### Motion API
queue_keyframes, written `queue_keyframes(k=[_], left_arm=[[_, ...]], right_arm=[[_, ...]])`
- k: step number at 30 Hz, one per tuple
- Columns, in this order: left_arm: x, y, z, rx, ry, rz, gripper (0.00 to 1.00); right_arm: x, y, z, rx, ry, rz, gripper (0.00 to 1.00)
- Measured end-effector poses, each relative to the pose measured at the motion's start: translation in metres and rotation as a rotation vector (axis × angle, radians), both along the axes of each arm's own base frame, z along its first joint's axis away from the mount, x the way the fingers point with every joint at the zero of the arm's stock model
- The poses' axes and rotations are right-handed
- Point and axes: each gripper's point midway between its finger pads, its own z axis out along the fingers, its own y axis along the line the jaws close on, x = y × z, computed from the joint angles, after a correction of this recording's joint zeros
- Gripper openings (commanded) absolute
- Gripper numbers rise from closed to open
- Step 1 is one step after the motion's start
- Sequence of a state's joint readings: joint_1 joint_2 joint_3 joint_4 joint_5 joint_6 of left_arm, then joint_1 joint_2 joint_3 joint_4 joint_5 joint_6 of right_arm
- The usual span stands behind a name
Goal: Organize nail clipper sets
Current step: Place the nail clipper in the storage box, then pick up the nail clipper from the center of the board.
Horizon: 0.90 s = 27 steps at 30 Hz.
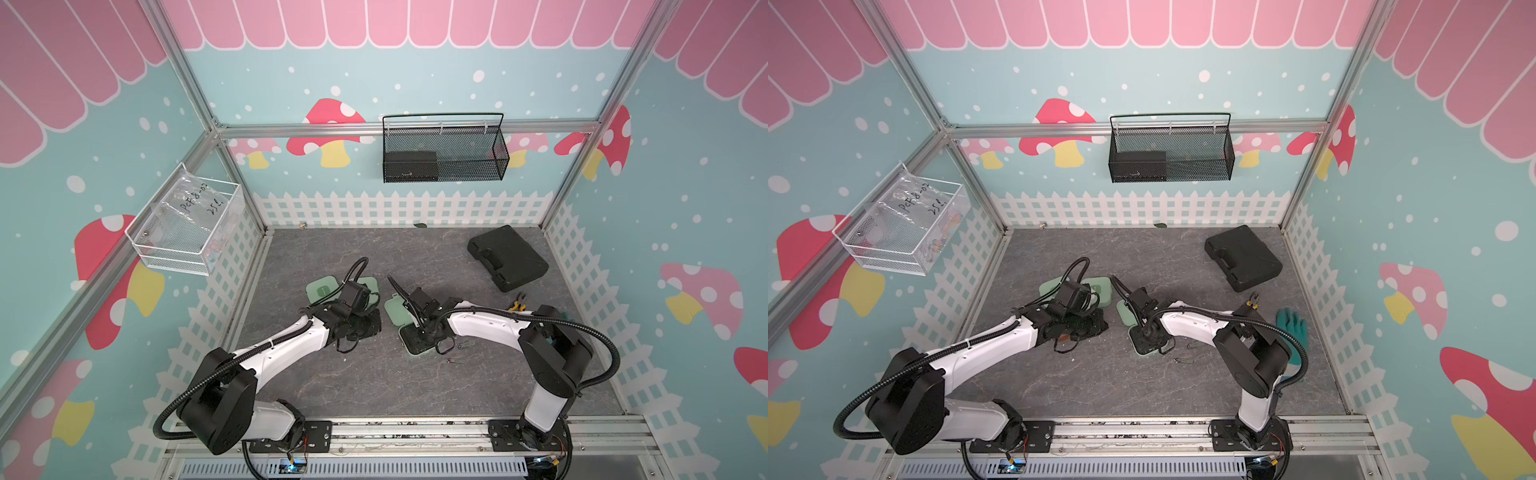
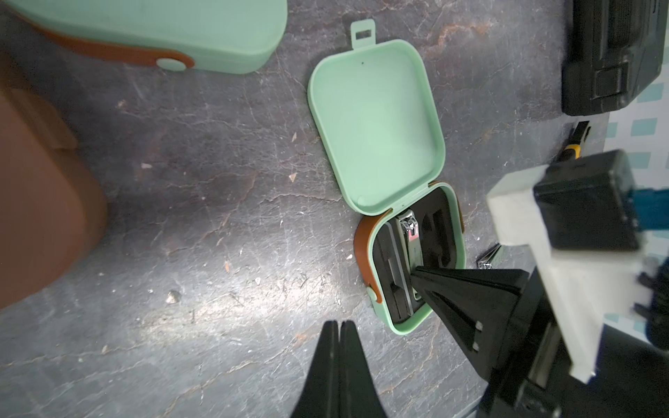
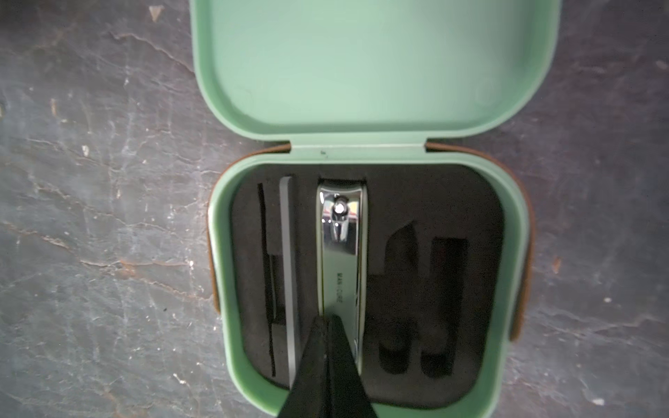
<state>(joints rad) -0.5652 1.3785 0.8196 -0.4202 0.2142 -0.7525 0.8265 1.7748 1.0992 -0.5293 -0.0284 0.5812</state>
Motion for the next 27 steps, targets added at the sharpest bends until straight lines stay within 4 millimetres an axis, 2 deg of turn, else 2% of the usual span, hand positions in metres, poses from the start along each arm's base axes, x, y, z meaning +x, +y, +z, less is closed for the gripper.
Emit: queue_keyframes(k=[4, 7, 9, 11, 12, 14, 15, 17, 21, 24, 27], left_arm=[[0.000, -0.001, 0.001, -0.006, 0.000, -0.003, 0.00], [0.000, -0.004, 0.002, -0.018, -0.002, -0.010, 0.14], [0.000, -0.009, 0.003, -0.032, -0.001, -0.020, 0.33], [-0.001, -0.017, 0.002, -0.044, 0.005, -0.037, 0.47], [-0.002, -0.022, 0.001, -0.050, 0.012, -0.044, 0.53], [-0.002, -0.032, -0.001, -0.055, 0.022, -0.062, 0.56], [-0.002, -0.037, -0.002, -0.056, 0.024, -0.071, 0.54], [-0.003, -0.046, -0.004, -0.060, 0.033, -0.082, 0.28], [-0.002, -0.063, -0.009, -0.069, 0.049, -0.106, 0.02], [-0.003, -0.075, -0.016, -0.073, 0.066, -0.128, 0.00], [-0.005, -0.085, -0.024, -0.072, 0.086, -0.142, 0.00]], right_arm=[[0.001, 0.006, -0.001, 0.032, -0.003, 0.002, 0.00], [0.001, 0.007, -0.003, 0.042, -0.010, 0.001, 0.00], [0.001, 0.007, -0.003, 0.044, -0.011, 0.001, 0.00], [0.001, 0.007, -0.001, 0.042, -0.016, 0.000, 0.00], [0.001, 0.006, 0.000, 0.041, -0.018, 0.000, 0.00], [0.002, 0.003, 0.002, 0.025, -0.027, -0.005, 0.00], [0.003, -0.002, 0.004, 0.011, -0.032, -0.011, 0.01], [0.004, -0.010, 0.011, -0.006, -0.046, -0.025, 0.01], [0.012, -0.021, 0.042, 0.015, -0.111, -0.056, 0.01], [0.017, -0.027, 0.066, 0.050, -0.162, -0.078, 0.01], [0.020, -0.033, 0.080, 0.077, -0.193, -0.096, 0.01]])
